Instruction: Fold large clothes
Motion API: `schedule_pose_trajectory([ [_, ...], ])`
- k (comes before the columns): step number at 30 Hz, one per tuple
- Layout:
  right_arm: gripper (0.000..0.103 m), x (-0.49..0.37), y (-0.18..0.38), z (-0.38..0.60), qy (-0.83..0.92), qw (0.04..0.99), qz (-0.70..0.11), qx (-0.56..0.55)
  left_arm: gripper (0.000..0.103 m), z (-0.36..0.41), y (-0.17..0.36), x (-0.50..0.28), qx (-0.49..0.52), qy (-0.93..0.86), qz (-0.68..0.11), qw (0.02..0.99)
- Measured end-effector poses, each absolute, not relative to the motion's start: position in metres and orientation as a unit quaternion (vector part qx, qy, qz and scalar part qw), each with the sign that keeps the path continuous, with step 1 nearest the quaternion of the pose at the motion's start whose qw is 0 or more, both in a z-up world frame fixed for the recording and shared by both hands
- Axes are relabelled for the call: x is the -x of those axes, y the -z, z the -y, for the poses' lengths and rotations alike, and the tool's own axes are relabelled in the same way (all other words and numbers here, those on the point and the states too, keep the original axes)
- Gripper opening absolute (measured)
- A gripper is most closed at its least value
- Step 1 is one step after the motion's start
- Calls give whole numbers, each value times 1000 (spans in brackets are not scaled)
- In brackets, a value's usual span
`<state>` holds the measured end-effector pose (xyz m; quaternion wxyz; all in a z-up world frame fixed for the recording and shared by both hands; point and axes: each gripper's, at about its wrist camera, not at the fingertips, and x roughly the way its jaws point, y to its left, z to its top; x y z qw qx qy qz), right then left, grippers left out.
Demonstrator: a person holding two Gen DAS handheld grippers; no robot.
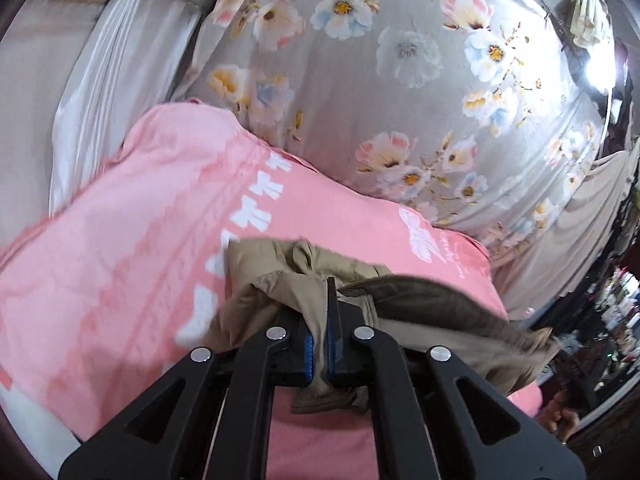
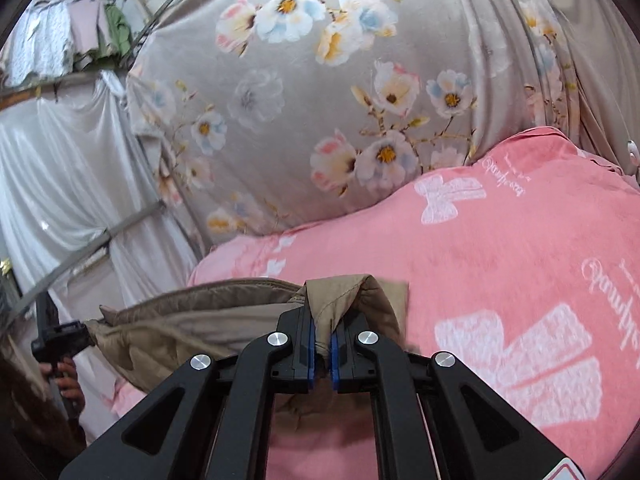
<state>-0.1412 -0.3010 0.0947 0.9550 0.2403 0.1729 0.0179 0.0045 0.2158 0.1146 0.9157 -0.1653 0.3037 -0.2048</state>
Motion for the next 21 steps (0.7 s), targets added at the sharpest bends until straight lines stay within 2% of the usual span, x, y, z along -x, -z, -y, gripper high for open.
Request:
schedule_pose_trajectory([
  [6,5,16,-60,329,27,940,-208,-270,6,-166,-82,-116,105,121,-338,928],
  [12,5,-77,-9,329,69,921,-268,-275,6,-142,-6,-217,83,59,-425,900],
  [21,5,-121,61,321,131,898,-337,-252,7,-125,74,-261,53,31,-461,885],
])
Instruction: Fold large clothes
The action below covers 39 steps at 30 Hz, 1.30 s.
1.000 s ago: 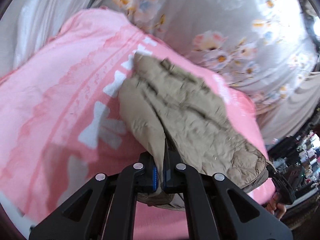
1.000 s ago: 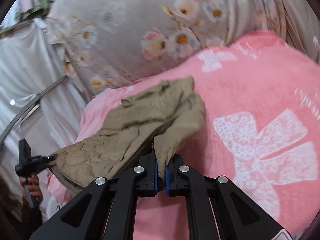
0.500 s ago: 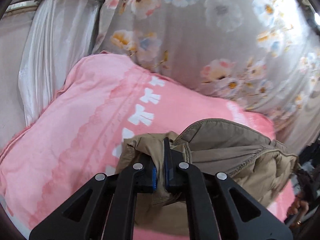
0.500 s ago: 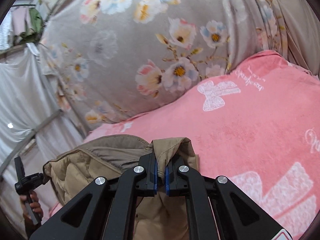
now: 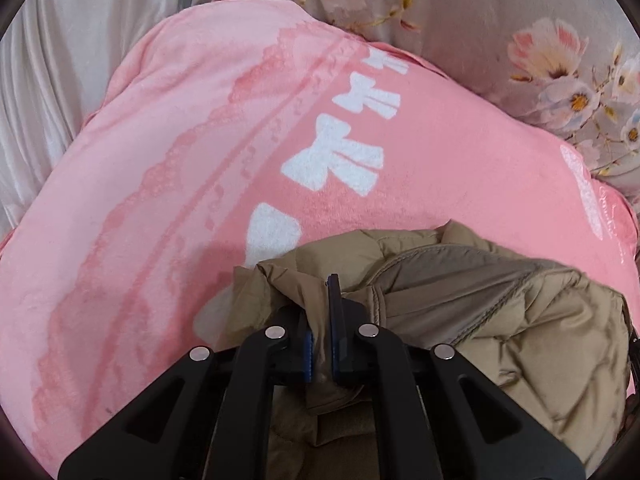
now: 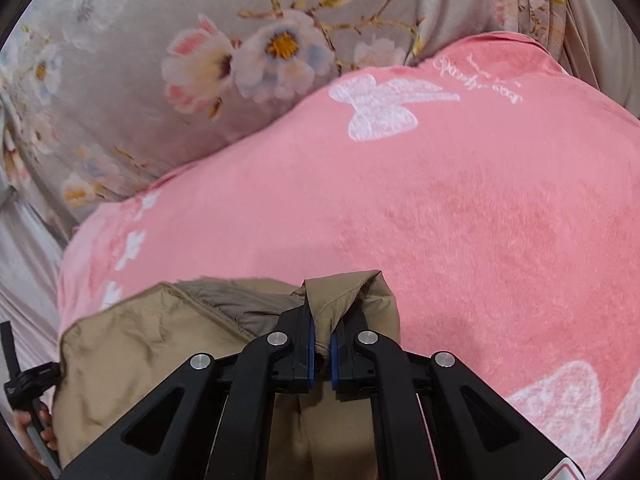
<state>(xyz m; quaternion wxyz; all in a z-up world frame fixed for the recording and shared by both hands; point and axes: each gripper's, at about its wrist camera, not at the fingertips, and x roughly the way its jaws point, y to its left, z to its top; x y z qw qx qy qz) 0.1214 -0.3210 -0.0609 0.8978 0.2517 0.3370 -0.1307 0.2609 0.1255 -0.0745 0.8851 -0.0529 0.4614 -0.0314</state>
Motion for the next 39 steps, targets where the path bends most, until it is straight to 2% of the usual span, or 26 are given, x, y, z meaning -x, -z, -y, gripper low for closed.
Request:
schedule_pose_trajectory([
  [9,4,-130,89,322,133,888,-353,-263,6,-112,99,-259,31,30,-433,900],
  [16,2,-134,98,324,127,884,-357,-275,6,-120,107,-257,68,43,-412,907],
  [21,4,-132,104,336,100,874,-353,-319,8,-139,108,-256,130,75,-405,902],
  [24,12,-119,99,353,55,861,-348,-366,13,-166,99,-249,191,102,-406,888],
  [26,40,-99,86,364,53,862,-331,-380,23,-183,86,-239,194,101,-406,887],
  [28,50,-64,64,381,81,875,-296,-374,52,-203,61,-220,153,63,-387,907],
  [30,50,-37,47,391,116,881,-282,-363,56,-220,37,-204,108,29,-363,925],
  [31,44,-27,36,391,137,887,-279,-340,55,-223,27,-200,89,14,-358,929],
  [32,33,-22,23,384,154,897,-277,-310,55,-224,19,-197,71,0,-354,933],
  [34,20,-27,4,360,154,913,-273,-263,55,-207,-6,-193,30,-6,-339,940],
  [39,17,-89,-21,256,82,941,-283,-166,55,-108,-37,-204,-12,75,-335,939],
])
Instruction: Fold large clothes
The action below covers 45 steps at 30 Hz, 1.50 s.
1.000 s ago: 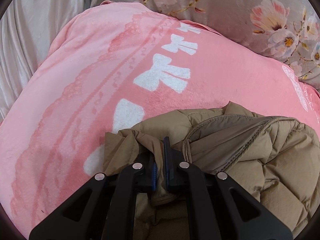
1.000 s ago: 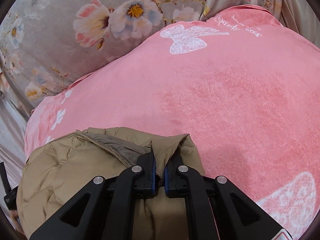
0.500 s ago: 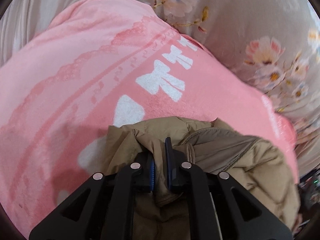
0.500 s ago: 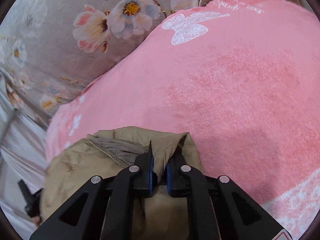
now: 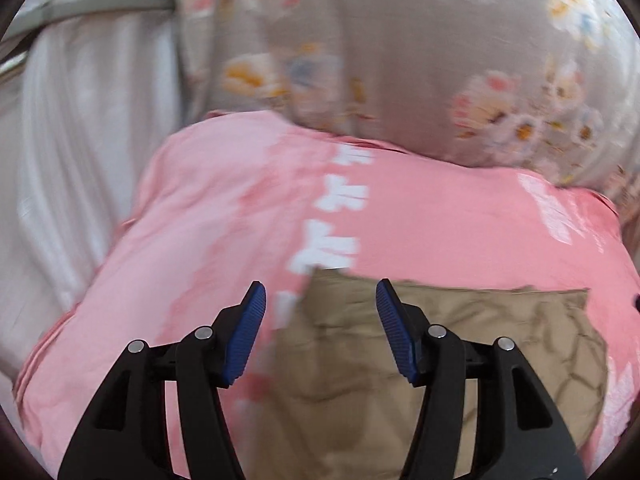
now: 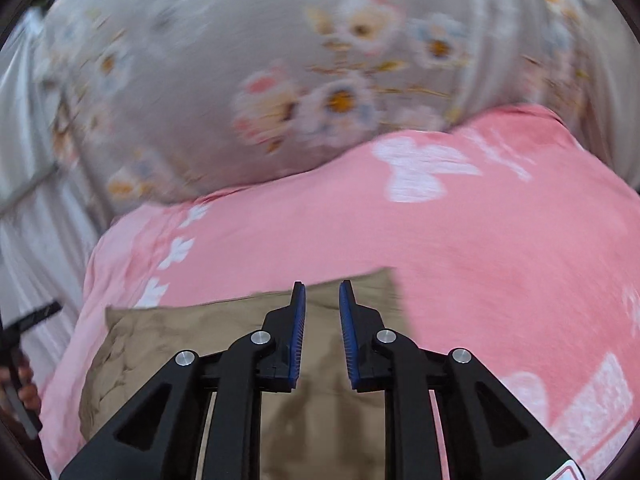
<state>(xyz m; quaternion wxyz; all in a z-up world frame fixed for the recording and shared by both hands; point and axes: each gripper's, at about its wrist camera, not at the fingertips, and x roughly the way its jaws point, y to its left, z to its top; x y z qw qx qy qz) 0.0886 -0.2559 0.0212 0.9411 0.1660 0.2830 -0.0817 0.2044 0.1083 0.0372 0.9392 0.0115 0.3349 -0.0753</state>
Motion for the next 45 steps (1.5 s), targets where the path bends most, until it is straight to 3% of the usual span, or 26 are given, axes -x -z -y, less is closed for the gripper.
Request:
schedule_pose_trajectory([
  [4,14,-147,-9,180,46,942,-320,-87,55,-19,-17,-229,-53,88,-356,929],
  [8,14,-181,22,162,50,931,-356,-55,55,23,23,-253,-63,84,-396,912],
  [17,11,-199,81,181,35,912,-394,-112,56,29,77,-264,-53,67,-416,905],
  [45,10,-206,101,176,40,911,-397,-103,58,42,100,-266,-89,39,-392,915],
])
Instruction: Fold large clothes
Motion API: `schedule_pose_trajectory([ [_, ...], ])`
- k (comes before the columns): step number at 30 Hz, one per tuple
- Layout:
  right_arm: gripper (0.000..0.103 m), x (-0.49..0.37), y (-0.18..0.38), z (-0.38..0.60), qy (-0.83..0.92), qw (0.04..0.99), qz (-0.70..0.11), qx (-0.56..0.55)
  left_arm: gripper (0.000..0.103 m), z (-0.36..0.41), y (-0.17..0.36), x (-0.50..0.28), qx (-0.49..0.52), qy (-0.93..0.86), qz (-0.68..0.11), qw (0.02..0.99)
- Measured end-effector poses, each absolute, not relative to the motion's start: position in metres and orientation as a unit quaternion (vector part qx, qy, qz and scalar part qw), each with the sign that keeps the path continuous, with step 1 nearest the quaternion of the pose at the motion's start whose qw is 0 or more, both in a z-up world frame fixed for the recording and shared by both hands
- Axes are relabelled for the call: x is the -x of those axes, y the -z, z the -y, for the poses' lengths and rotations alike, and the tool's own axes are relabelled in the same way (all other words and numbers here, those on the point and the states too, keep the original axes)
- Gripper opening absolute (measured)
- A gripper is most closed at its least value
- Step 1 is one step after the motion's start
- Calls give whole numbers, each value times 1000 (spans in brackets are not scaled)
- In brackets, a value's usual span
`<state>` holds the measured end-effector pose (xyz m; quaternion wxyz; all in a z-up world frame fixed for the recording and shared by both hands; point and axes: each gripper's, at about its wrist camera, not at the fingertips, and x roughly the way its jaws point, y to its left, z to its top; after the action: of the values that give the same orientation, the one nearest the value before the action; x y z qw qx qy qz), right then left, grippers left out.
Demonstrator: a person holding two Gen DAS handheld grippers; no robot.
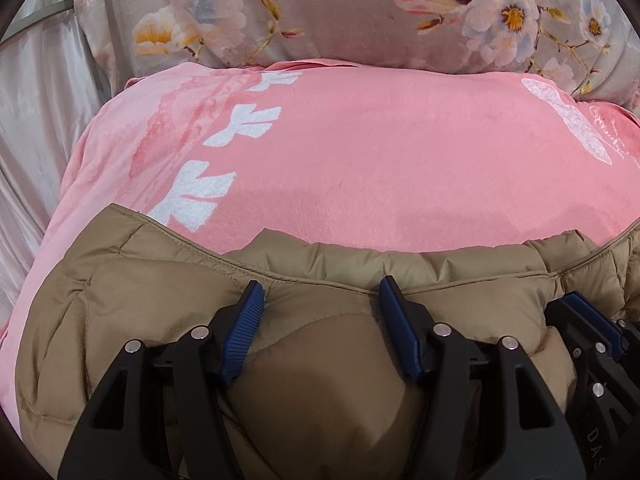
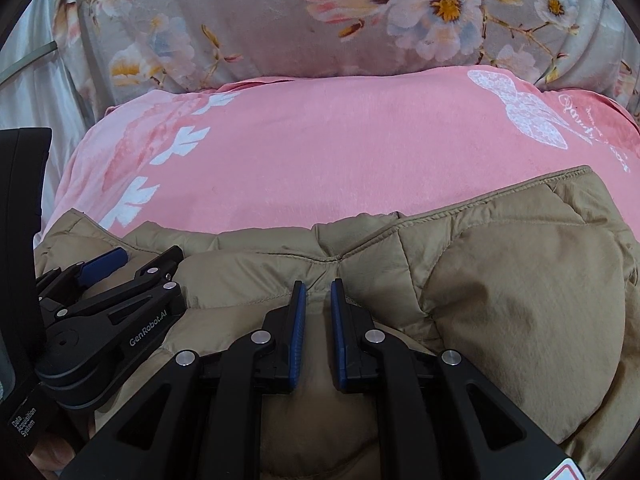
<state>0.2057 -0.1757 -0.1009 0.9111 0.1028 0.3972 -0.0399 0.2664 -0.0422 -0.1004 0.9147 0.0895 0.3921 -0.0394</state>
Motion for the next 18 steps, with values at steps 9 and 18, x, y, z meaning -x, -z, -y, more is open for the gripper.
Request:
schedule_pose_trajectory([
  [9,10,-206,101,176,40,911,-398,-102,58,42,101,-267,-92,36,-392,915],
  [18,10,-210,105,175,46,910,-402,-92,59,43,102,-269,-93,32,-392,914],
])
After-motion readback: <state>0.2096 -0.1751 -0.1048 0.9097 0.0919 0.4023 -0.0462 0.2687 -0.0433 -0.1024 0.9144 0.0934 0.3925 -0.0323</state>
